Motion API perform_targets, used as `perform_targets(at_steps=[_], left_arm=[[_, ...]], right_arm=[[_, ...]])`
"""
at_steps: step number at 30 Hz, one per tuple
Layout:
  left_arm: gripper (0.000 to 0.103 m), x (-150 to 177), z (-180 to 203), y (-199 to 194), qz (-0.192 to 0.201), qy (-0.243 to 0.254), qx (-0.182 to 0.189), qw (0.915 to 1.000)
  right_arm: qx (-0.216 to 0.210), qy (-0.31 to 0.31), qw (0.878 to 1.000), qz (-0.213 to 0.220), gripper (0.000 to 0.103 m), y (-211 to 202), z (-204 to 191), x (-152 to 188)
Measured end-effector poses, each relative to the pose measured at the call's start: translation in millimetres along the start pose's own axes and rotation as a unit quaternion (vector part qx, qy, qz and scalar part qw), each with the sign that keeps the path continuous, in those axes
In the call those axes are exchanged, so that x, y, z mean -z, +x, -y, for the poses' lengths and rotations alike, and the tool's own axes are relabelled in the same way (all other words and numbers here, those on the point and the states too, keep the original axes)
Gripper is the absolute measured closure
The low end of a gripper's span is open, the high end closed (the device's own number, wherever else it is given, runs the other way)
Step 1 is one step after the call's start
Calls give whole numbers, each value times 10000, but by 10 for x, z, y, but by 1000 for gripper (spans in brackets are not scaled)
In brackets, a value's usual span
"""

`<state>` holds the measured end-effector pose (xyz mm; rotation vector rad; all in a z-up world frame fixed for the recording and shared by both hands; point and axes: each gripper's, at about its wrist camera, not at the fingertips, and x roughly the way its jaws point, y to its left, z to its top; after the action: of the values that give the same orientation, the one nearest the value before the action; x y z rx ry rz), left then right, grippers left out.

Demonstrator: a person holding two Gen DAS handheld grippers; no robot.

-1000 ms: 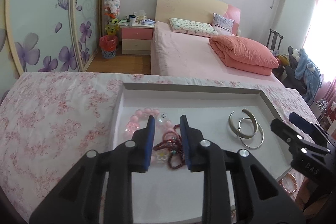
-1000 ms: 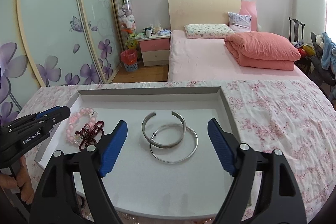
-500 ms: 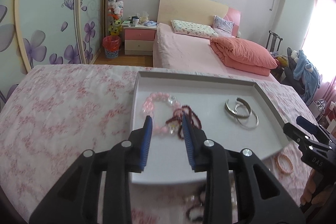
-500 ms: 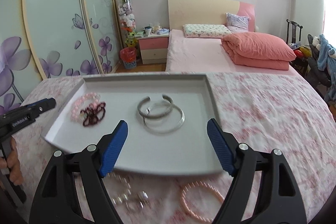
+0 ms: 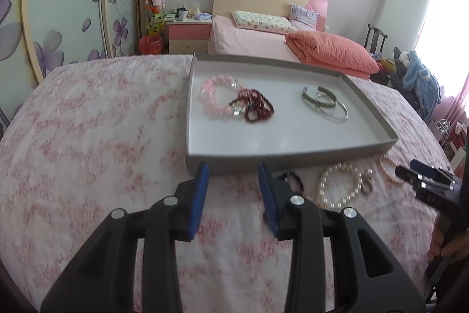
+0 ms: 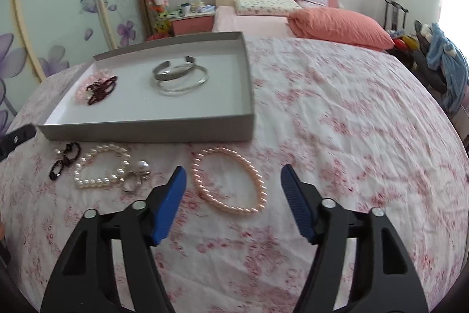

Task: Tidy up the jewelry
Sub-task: 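Grasp the black bead bracelet with the left gripper while the right closes on the pink pearl bracelet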

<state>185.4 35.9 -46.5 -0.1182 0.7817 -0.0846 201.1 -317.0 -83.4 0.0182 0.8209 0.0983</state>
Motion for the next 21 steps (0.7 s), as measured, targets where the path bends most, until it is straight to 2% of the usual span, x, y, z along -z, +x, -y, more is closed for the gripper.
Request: perform_targets(at_steps=[3,8,11,12,13,21], left_arm=[[67,81,-1,-17,-76,13,28,10000],[67,171,18,-35,-191,68,90,9998],[67,228,43,-21,-284,114,141,9994],[65,235,52,-14,-312,127,161,9993],[62,260,72,-4,-357,147,193,9991],[57,317,323,132,-682,441,370,9960]], right_arm=[[85,167,9998,-98,49,54,84,-21],[218,57,9993,-310,64,158,80,5],[188,-43,9994,-301,79,133,47,29],[173,-69,9994,-301,88,126,32,38],[155,-113,9994,-302,93,113,10,52],[111,-136,9994,-309,96,95,-11,71]])
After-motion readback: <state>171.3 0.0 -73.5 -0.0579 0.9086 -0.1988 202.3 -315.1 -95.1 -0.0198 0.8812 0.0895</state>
